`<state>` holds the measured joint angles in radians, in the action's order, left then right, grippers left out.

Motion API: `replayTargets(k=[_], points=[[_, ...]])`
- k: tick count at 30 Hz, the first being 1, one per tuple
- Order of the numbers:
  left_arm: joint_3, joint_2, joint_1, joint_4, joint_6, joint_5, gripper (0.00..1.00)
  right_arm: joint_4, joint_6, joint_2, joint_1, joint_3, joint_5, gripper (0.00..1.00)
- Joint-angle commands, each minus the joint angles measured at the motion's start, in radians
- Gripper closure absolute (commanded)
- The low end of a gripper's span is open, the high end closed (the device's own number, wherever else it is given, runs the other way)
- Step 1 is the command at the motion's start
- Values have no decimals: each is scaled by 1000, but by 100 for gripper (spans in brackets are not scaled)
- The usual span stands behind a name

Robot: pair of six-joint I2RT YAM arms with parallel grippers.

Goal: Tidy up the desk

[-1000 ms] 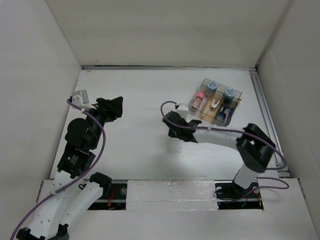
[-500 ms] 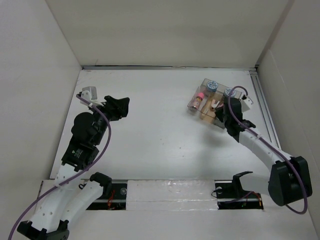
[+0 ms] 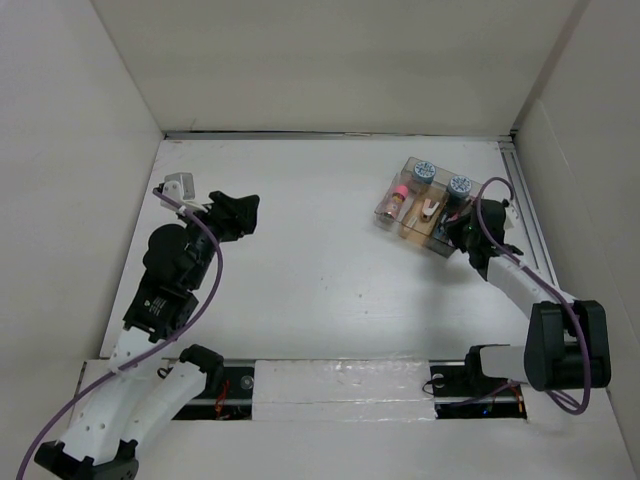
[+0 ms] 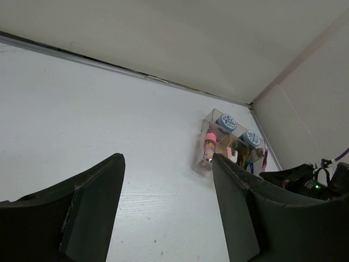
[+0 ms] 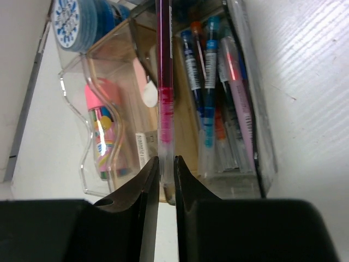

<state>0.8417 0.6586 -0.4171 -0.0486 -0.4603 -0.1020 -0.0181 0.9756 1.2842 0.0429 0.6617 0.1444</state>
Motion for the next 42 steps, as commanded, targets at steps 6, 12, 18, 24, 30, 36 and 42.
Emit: replayTargets(k=[6,12,18,24,30,36,42], points=[[8,13,5,35,11,5,38,-63,-2,-34,-25,-45,-71,76],[7,12,5,39,9,2,38,-16,-2,-98,29,-30,-48,59],[8,12,5,41,9,2,37,60,-20,-169,90,12,14,54],[7,9,5,42,11,22,31,-63,-95,-252,308,35,-100,99],[16,21,5,41,11,38,26,-203,-264,-218,639,94,-308,100],[-3,-16,5,41,9,25,25,-140,-412,-93,880,202,-356,78],[-12,-37,5,70,8,19,25,-145,-399,18,1009,223,-330,66]])
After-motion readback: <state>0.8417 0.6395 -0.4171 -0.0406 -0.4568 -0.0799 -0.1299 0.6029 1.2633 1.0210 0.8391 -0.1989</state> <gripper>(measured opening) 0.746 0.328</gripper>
